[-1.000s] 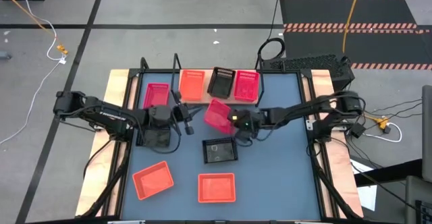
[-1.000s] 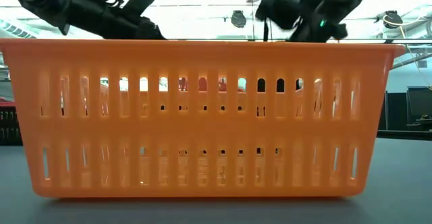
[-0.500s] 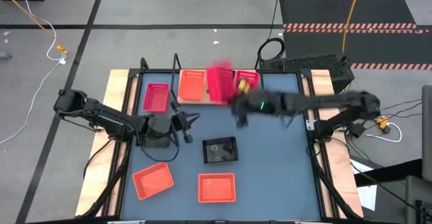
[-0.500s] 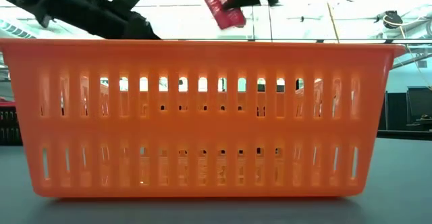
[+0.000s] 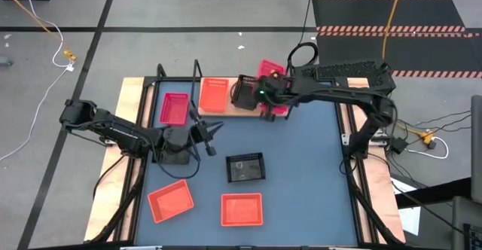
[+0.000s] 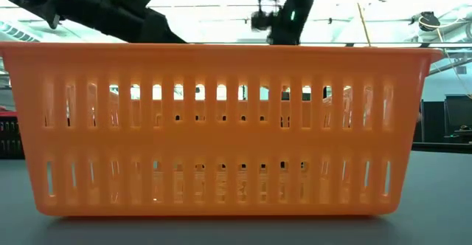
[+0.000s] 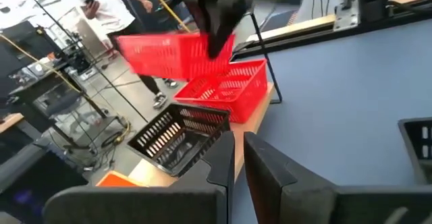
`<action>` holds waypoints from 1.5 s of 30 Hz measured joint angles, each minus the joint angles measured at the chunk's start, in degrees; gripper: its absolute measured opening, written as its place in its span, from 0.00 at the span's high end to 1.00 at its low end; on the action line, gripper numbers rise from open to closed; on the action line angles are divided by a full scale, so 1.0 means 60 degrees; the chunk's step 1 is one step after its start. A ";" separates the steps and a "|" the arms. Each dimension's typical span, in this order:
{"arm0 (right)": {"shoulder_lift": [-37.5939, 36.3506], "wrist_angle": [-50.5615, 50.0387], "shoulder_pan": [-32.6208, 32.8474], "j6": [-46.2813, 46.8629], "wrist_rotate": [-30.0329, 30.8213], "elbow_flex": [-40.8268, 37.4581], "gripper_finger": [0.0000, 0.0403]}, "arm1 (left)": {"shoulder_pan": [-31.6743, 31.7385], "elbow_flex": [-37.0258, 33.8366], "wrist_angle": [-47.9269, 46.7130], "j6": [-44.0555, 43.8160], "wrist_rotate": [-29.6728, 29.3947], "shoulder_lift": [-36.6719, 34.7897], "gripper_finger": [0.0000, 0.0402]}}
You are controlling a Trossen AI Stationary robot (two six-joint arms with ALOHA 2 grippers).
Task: Stack baskets on shelf by color
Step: Stack the right red bin on top of the red bin on the shelf
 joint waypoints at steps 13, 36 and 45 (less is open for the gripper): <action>0.0616 -0.1248 -0.0231 0.0593 -0.0385 0.0046 1.00 | -0.0003 0.0000 -0.0772 -0.0590 0.0003 0.0000 0.91; 0.0583 -0.1385 -0.0845 0.0369 -0.0997 0.0028 0.81 | -0.0003 0.0000 -0.1449 -0.1214 -0.0004 0.0000 0.91; 0.0583 -0.1369 -0.0811 0.0577 -0.0975 0.0028 0.71 | -0.0003 0.0000 -0.1452 -0.1225 -0.0006 0.0000 0.91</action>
